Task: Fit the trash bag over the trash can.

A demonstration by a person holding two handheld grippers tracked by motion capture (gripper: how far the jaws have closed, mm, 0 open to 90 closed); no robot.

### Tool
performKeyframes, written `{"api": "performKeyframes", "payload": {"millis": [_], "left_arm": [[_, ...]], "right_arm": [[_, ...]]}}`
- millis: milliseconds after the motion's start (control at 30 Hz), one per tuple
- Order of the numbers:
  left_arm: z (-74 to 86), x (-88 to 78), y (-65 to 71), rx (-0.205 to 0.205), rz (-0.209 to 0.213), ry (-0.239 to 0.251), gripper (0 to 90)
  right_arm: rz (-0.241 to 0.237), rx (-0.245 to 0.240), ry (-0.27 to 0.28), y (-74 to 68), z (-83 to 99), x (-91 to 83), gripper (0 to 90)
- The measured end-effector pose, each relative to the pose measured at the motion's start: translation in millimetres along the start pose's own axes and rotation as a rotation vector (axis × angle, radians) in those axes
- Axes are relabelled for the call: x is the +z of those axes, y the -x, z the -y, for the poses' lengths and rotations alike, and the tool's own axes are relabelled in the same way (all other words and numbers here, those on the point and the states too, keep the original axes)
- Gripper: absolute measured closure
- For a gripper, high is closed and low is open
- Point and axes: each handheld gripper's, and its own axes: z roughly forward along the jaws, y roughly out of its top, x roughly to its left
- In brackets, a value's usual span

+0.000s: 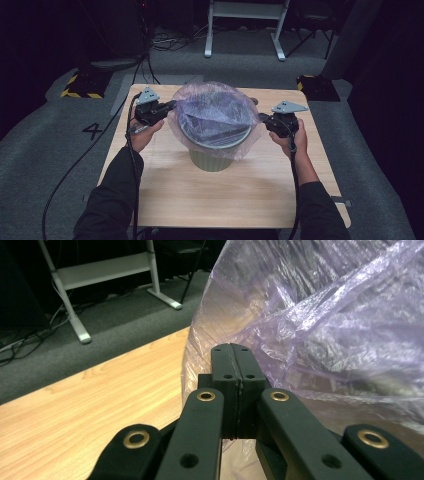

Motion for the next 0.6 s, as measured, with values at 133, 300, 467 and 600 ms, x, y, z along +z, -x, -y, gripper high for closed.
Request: {"api": "performKeyframes", "payload": {"millis": [133,300,467,600], "left_arm": [[5.6,9.8,-5.9,-0.008,0.000,-0.026,89.7],[11.1,24.3,-6.4,-0.011,0.006,-0.055,89.8],[17.2,30.7,-3.1,-0.010,0.024,-0.070,89.8],[21.5,28.9,-2.5,-0.015,0.030,-0.071,89.7]], "right_arm": [[-0.012,0.028,0.021,2.1,2.7,5.4,88.1],[-0.035,0.048,-0.018,2.9,6.2,17.5,87.9],[-0.067,0.070,-0.063,4.4,13.1,26.8,87.5],[-0.098,0.094,-0.063,5.0,19.8,27.8,87.1]]}}
